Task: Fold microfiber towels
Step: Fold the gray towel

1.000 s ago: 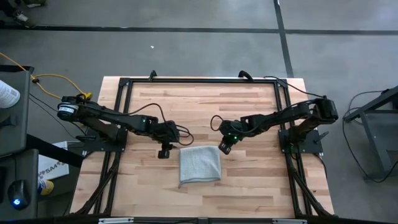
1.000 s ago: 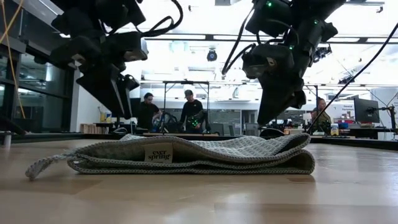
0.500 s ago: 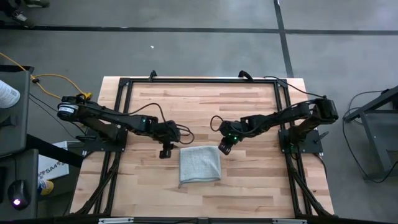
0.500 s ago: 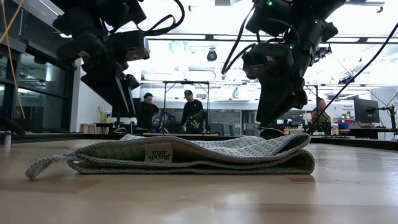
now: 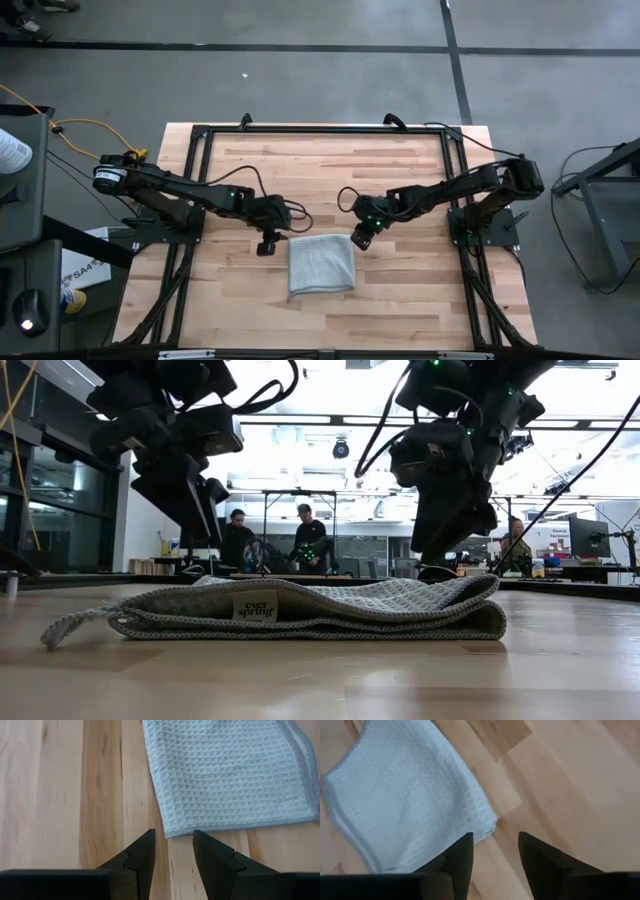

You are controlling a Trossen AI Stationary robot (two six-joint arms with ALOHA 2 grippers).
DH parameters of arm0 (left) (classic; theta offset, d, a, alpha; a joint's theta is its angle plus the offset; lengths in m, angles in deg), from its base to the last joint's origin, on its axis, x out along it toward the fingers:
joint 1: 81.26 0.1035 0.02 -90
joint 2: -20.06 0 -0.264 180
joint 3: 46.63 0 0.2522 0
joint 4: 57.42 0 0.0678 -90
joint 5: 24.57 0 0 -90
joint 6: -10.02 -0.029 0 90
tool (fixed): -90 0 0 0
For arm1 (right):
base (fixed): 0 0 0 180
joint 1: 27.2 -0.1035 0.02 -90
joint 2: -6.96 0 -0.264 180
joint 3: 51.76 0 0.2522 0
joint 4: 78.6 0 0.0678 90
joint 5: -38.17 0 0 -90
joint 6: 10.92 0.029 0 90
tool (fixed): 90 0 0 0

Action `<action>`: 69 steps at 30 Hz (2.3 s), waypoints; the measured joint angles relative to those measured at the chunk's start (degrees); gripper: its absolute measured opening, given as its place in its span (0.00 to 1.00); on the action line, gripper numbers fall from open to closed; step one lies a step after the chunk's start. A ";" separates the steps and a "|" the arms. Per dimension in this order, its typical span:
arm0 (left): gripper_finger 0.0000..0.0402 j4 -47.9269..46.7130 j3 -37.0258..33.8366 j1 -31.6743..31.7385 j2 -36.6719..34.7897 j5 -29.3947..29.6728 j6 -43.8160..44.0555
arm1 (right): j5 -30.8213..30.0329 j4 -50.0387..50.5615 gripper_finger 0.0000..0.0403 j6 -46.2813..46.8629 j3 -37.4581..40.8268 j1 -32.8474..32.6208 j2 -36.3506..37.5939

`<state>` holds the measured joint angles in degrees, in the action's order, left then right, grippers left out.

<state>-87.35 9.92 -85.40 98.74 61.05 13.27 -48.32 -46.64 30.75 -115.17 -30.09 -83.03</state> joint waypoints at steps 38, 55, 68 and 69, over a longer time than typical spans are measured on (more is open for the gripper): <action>0.00 11.71 0.05 -2.05 8.55 -10.75 -21.54 | -3.03 -25.94 0.01 16.89 -0.02 -18.17 -9.97; 0.00 13.69 0.07 -3.02 14.97 -4.54 -24.44 | -3.43 -27.00 0.01 21.66 -0.02 -20.89 -12.74; 0.00 13.01 0.07 -3.13 14.97 -5.87 -17.63 | -5.59 -24.61 0.01 22.62 -0.04 -20.57 -15.45; 0.00 13.03 0.07 -3.43 15.14 -5.85 -16.51 | -5.55 -24.52 0.01 22.28 -0.04 -20.29 -15.43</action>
<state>-74.32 9.98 -88.82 113.88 55.21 -3.24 -53.87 -71.16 53.03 -115.21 -50.38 -98.46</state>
